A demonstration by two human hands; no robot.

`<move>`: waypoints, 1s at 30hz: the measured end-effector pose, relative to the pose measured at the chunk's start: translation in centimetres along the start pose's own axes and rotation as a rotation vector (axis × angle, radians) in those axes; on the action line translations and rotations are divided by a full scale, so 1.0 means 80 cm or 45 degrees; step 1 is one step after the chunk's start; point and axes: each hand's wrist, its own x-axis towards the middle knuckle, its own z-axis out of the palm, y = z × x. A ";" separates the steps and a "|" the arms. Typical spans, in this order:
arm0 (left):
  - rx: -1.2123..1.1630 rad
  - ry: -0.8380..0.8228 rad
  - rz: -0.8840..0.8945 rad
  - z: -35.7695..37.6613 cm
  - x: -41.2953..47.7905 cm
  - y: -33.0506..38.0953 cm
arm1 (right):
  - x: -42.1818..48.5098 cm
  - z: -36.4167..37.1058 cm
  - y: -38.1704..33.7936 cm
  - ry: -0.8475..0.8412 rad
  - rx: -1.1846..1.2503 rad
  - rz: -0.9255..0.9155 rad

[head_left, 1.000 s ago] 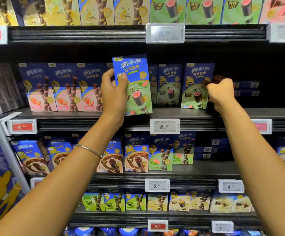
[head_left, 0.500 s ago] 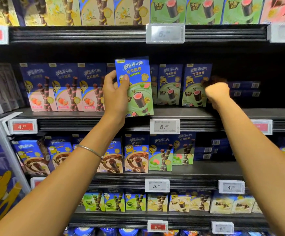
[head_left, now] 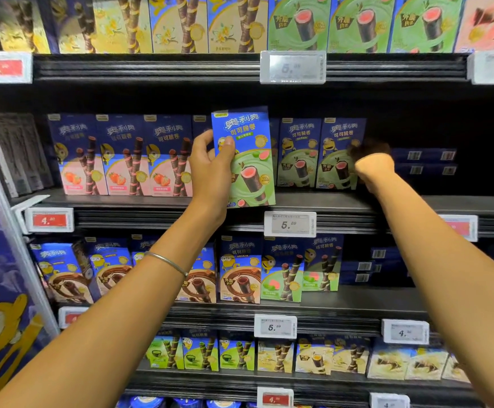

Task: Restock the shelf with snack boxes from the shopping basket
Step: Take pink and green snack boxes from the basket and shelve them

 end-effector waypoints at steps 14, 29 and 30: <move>-0.011 -0.009 -0.043 0.002 -0.003 0.002 | -0.011 -0.007 -0.004 -0.050 0.366 -0.010; 0.018 -0.017 -0.047 0.000 0.000 0.001 | -0.012 -0.003 0.017 -0.038 0.359 0.072; 0.019 -0.018 -0.048 0.000 0.000 0.001 | -0.011 -0.002 0.019 -0.052 0.325 0.091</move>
